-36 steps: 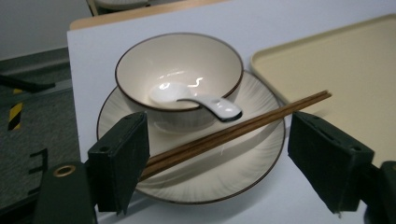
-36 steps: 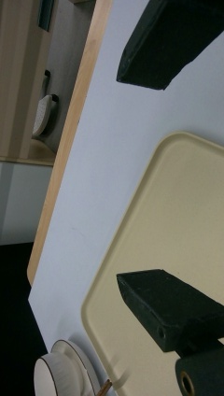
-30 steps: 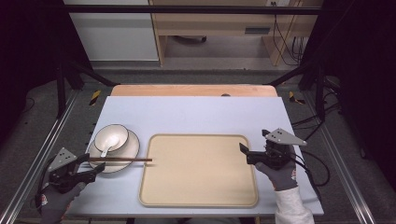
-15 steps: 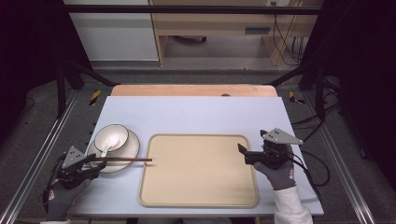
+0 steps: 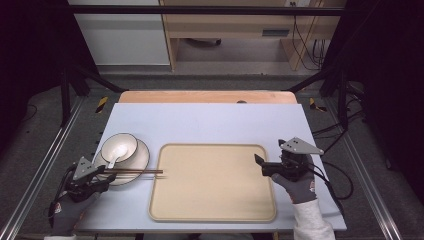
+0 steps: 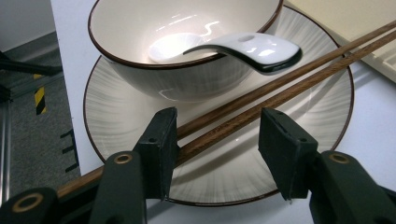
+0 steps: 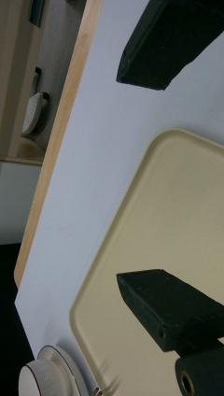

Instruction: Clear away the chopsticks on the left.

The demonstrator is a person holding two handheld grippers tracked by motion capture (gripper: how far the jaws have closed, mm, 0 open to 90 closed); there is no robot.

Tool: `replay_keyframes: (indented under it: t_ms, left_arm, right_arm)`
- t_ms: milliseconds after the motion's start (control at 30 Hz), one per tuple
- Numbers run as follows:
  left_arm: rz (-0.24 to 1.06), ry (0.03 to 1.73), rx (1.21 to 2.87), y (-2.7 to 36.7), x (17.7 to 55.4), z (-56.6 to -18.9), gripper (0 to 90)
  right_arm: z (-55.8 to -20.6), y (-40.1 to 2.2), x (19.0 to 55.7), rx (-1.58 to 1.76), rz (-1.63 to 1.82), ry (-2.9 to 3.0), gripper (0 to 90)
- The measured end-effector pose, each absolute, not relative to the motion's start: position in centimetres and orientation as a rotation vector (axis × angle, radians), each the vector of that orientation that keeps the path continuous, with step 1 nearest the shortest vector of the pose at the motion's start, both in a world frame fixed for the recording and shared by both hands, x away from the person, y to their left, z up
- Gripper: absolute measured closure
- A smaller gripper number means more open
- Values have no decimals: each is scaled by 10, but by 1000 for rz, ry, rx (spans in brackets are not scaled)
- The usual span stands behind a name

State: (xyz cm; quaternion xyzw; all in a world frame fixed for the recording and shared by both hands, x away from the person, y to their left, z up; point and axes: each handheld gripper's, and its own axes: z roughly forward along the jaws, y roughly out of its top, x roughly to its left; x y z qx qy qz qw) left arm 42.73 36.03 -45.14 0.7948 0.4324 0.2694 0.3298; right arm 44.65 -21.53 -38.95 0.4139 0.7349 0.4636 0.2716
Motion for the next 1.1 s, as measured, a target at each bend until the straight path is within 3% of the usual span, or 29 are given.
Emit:
replay_keyframes:
  t_ms: [467, 700, 733, 1000, 1100]
  left_arm:
    - [676, 1143, 2155, 351, 424, -449, 497]
    - [646, 1140, 2169, 347, 424, -447, 548]
    - [642, 1141, 2174, 346, 423, -446, 592]
    - [633, 1144, 2180, 342, 423, -444, 685]
    - [640, 1147, 2179, 340, 425, -445, 684]
  right_arm:
    - [-389, -217, 446, 1115, 1241, 1975, 51]
    - [-388, -218, 446, 1115, 1240, 1971, 51]
    - [-388, -218, 446, 1116, 1239, 1971, 51]
    - [-389, -217, 446, 1121, 1232, 1974, 51]
    - [-389, -217, 446, 1121, 1233, 1973, 52]
